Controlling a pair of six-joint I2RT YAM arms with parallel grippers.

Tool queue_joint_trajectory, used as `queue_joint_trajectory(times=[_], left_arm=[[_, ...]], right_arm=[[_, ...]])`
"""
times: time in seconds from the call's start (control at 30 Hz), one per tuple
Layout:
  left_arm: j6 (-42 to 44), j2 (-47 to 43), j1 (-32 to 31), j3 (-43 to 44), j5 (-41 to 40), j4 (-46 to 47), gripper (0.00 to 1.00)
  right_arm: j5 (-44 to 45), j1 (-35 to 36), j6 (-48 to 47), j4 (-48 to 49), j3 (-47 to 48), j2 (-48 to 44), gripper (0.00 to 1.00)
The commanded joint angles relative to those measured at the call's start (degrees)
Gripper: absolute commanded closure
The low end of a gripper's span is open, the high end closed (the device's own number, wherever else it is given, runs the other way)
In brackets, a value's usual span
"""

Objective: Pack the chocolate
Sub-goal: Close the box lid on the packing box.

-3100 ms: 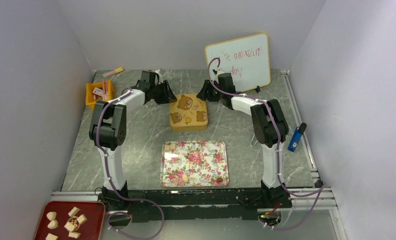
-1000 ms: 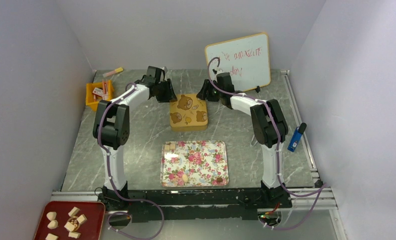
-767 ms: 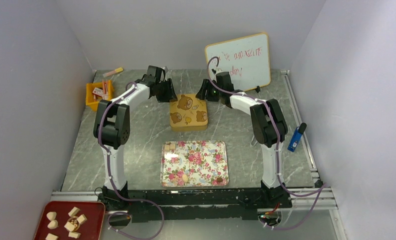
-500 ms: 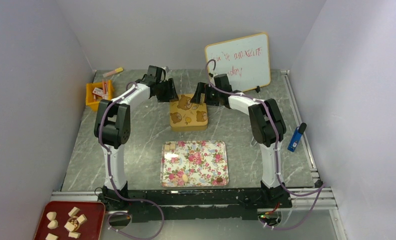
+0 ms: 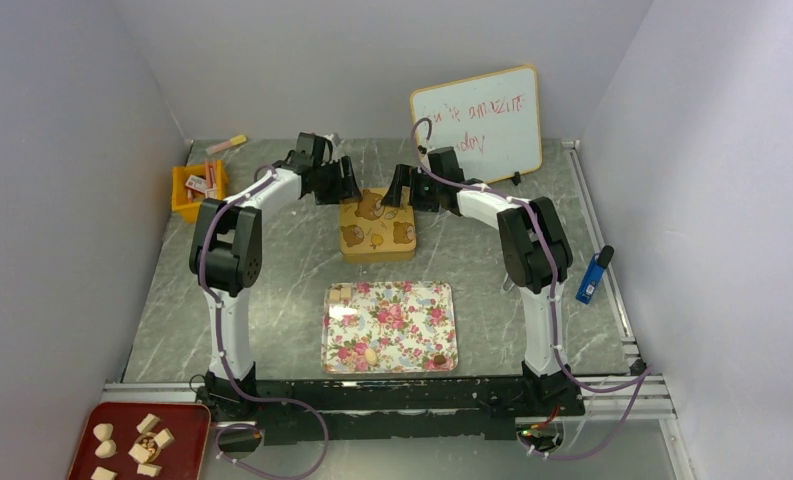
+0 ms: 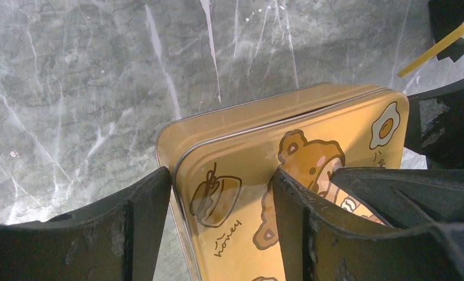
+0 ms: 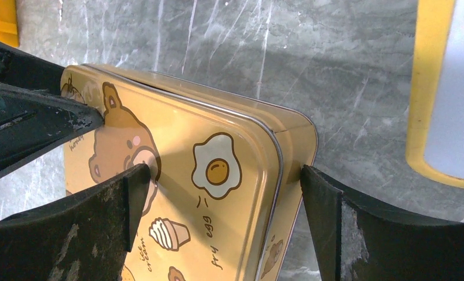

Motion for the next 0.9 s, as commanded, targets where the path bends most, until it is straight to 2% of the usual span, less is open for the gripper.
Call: queue_joint_trajectory(times=[0.0,0.87], left_arm=[[3.1,4.6,-0.5,-4.7,-6.3,-6.8,0.33],[2.9,-3.3,3.9,-7.3,-9.3,-2.2,0.22]], right_arm=[[2.8,1.8,-4.9,-18.4,-4.0,3.9,0.00],[4.6,-1.1,-6.7,-17.8,-2.3,-2.2,0.00]])
